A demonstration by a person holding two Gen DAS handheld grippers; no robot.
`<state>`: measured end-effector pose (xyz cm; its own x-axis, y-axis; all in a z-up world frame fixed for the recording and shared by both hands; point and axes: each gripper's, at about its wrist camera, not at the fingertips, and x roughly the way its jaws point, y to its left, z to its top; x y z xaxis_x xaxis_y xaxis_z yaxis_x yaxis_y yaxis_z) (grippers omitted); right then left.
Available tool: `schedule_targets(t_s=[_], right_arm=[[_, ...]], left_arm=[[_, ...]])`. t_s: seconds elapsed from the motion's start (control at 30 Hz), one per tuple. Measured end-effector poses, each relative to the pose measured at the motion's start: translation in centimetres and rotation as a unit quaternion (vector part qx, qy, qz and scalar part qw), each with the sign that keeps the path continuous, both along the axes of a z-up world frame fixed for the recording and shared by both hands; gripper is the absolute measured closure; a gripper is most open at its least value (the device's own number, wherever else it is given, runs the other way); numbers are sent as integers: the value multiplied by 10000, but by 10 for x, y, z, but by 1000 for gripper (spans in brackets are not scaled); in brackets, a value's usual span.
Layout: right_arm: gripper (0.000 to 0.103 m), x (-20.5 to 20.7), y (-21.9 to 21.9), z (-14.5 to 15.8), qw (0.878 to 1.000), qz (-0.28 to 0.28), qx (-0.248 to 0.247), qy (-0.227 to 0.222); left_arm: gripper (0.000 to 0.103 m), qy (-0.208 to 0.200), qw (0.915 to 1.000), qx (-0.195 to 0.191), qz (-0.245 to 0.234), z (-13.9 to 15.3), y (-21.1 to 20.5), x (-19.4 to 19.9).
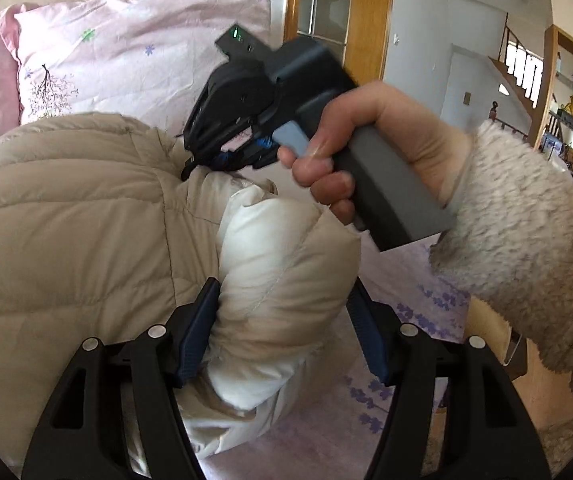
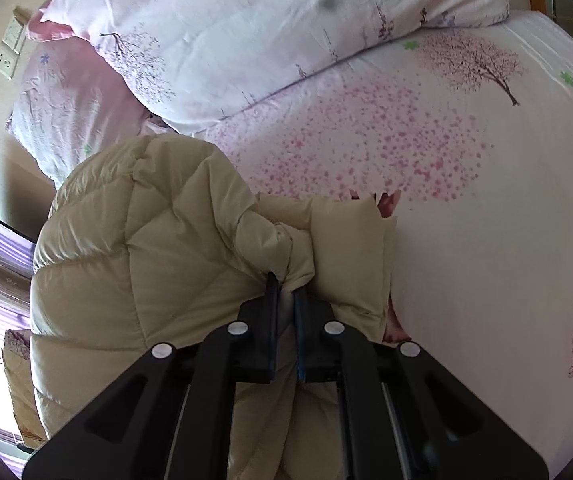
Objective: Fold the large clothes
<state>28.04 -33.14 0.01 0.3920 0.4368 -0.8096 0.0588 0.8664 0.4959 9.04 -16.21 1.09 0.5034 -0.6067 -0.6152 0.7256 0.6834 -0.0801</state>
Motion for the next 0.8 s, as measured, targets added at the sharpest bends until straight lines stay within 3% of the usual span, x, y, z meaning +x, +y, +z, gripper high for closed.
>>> schedule_targets(t_s=[0.1, 0.2, 0.3, 0.4, 0.6, 0.63, 0.67, 0.7, 0.8], right_arm=[[90, -3, -3, 1, 10000, -19, 21, -82], [70, -17, -13, 13, 9995, -206, 130, -220], [61, -41, -26, 30, 9975, -322, 453, -431], [51, -67, -29, 42, 9952, -212, 778, -560], [50, -102, -11, 48, 9931, 211, 1014, -544], [53, -104, -7, 47, 9935, 241, 984, -526], [75, -105, -3, 44, 9945, 240, 877, -518], [88, -105, 0, 42, 9946, 251, 845, -543], [95, -113, -6, 42, 9937, 9, 868, -715]], left_arm=[[39, 309, 9987, -361, -204, 19, 18, -8], [38, 393, 9959, -794, -166, 50, 54, -18], [31, -26, 9952, -901, 384, 73, 91, -18], [29, -416, 9882, -830, 1217, 86, 130, -7], [29, -35, 9776, -646, 2002, 66, 164, 27], [29, 35, 9772, -600, 2038, 61, 164, 30], [29, 137, 9764, -546, 2084, 55, 164, 34], [29, 196, 9760, -516, 2108, 53, 163, 39], [29, 327, 9758, -522, 2098, 49, 162, 42]])
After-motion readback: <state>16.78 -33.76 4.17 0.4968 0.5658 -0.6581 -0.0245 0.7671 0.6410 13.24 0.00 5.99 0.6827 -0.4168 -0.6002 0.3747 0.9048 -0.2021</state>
